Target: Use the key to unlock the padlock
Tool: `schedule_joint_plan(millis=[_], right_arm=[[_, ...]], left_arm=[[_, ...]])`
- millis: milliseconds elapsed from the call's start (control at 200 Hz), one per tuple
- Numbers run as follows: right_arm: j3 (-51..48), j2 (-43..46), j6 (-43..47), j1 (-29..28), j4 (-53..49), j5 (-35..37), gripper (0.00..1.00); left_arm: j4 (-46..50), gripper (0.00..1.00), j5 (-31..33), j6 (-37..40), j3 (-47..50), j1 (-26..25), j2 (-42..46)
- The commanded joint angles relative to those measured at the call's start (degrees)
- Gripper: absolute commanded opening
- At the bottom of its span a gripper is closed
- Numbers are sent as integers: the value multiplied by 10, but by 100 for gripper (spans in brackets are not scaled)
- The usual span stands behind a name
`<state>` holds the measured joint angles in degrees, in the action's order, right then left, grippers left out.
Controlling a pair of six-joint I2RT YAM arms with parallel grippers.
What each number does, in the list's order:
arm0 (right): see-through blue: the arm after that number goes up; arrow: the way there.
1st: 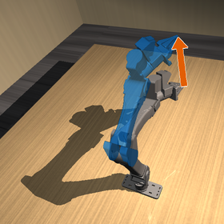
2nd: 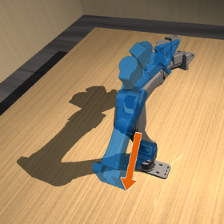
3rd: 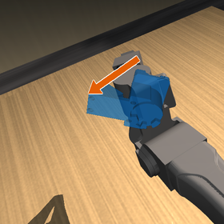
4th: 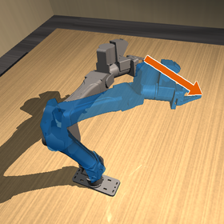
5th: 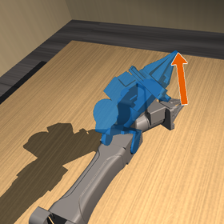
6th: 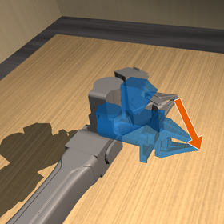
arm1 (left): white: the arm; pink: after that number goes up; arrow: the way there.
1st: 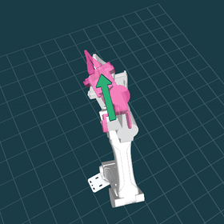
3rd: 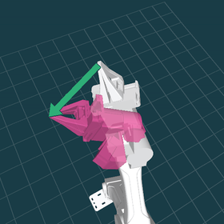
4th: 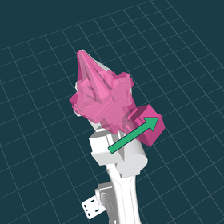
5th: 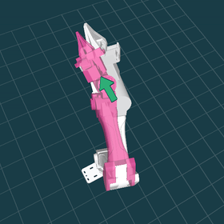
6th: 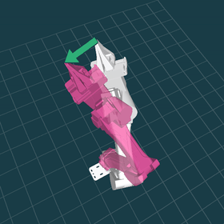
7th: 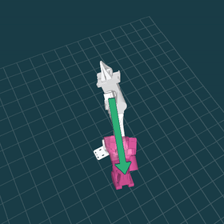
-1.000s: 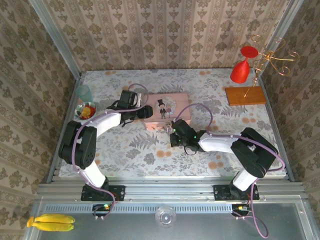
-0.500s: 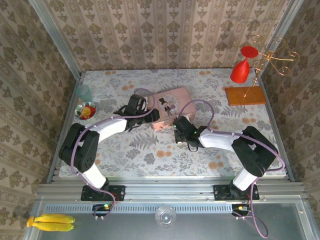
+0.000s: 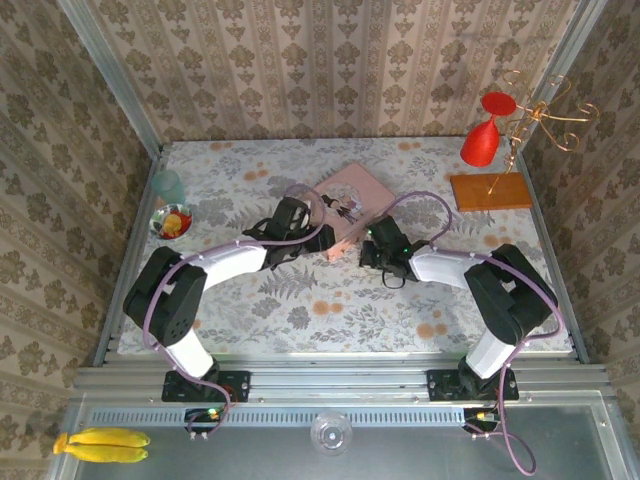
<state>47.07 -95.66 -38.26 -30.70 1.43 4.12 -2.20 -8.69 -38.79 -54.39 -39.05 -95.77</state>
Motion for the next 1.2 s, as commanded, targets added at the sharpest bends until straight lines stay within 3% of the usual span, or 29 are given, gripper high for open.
schedule_joint_plan(millis=[0,380,1190], right_arm=[[-3,-10,-28,15,67,-32,0],[0,-27,-81,54,98,-70,0],[26,-24,-193,81,112,-53,0]], left_arm=[[105,58,-21,-6,41,-25,-31],[96,57,-1,-32,32,-48,-39],[92,57,24,-45,25,-39,-41]])
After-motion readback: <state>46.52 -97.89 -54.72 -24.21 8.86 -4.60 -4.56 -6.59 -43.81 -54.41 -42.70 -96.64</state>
